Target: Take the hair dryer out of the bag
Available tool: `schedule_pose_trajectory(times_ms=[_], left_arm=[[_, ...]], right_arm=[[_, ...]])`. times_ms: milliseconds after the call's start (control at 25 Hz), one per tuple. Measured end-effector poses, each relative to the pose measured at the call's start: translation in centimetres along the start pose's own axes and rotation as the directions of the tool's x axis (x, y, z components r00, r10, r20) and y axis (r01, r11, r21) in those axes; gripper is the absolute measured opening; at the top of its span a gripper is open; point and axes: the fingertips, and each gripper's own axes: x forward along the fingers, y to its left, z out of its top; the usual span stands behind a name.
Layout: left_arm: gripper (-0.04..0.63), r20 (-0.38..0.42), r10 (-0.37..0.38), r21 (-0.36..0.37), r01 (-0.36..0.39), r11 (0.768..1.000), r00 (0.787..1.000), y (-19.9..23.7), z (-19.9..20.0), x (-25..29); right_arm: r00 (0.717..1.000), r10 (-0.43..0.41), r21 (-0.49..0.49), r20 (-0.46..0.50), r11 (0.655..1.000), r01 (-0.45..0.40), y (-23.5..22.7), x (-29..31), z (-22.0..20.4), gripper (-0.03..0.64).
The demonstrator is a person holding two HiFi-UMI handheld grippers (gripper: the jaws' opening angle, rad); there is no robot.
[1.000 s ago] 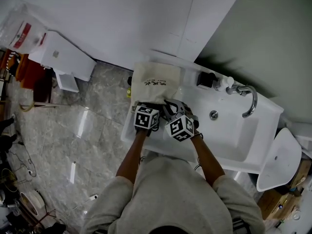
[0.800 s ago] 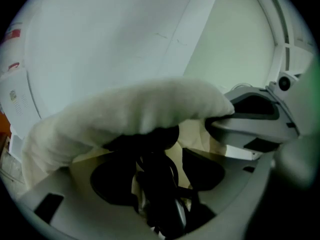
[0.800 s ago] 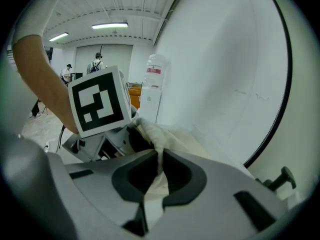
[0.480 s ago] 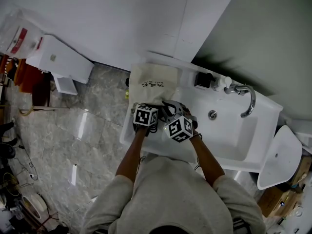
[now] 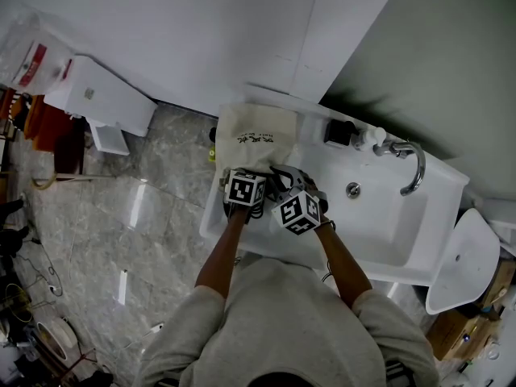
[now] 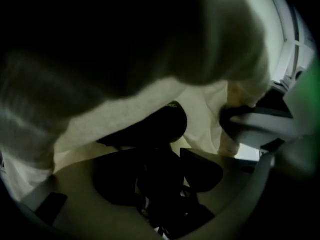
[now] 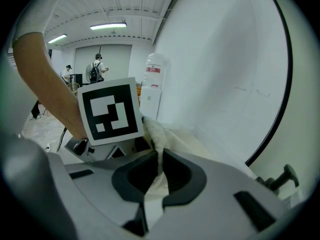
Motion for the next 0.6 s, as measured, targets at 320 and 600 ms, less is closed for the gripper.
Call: schedule_pose_trajectory(times_ms=[320, 600], left_arm=[[0.238, 0.027, -0.064, -0.006, 0.064, 0.998, 0.998, -0.4, 0.3, -0.9], [0.236, 0.036, -0.115, 0.004, 0.115, 0.993, 0.993, -1.5, -0.6, -1.9]], right_arm=[[1.0, -0.01, 0.004, -0.004, 1.0, 0.01, -0.4, 0.1, -0.1, 0.023], [1.0, -0.016, -0.001, -0.009, 1.0, 0.016, -0.7, 0.0, -0.3, 0.021]])
